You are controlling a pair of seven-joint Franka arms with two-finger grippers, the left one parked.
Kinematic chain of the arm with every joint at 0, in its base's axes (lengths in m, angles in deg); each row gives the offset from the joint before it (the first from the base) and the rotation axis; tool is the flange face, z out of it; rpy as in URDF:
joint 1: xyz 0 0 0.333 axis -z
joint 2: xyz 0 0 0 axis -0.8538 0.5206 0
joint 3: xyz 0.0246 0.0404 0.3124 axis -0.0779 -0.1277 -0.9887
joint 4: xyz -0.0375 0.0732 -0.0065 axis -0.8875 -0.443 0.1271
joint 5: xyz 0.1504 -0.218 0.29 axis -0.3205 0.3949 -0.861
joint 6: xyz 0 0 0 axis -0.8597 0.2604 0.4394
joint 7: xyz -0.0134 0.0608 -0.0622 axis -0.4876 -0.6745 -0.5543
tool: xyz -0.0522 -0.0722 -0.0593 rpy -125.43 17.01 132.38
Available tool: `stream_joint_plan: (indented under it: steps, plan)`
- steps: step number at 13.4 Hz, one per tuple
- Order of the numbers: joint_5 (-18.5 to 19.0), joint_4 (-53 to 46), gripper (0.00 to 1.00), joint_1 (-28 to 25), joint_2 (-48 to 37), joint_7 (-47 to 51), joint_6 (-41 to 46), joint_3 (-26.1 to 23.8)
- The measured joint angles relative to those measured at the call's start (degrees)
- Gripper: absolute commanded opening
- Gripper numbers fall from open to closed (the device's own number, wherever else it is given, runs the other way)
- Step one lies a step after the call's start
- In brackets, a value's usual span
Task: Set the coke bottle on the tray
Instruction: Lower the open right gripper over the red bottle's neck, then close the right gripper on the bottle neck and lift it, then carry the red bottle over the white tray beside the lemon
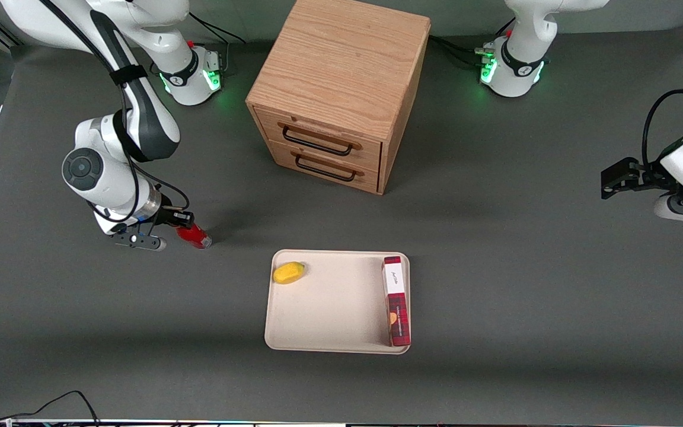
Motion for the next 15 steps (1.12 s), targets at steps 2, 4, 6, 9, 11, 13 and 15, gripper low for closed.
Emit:
stream_joint_plan:
  steps: [2, 4, 6, 9, 11, 13, 15]
  plan:
    - [0.3, -0.1, 0.00, 0.0, -0.5, 0.0, 0.0, -0.3]
    - [0.5, -1.7, 0.00, 0.0, -1.6, 0.0, 2.8, -0.4]
    - [0.9, -7.7, 0.00, 0.3, -4.2, -1.1, 12.6, -0.3]
    - [0.9, -21.1, 0.00, 0.5, -7.3, -3.6, 28.3, -0.2]
    - [0.7, -31.6, 0.00, 0.2, -6.5, -3.7, 37.3, -0.7]
    - [-0.2, -41.9, 0.00, -0.1, -2.1, -0.2, 43.8, -3.0]
    - [-0.2, -53.6, 0.00, -1.5, 7.1, 9.3, 46.2, -6.2]
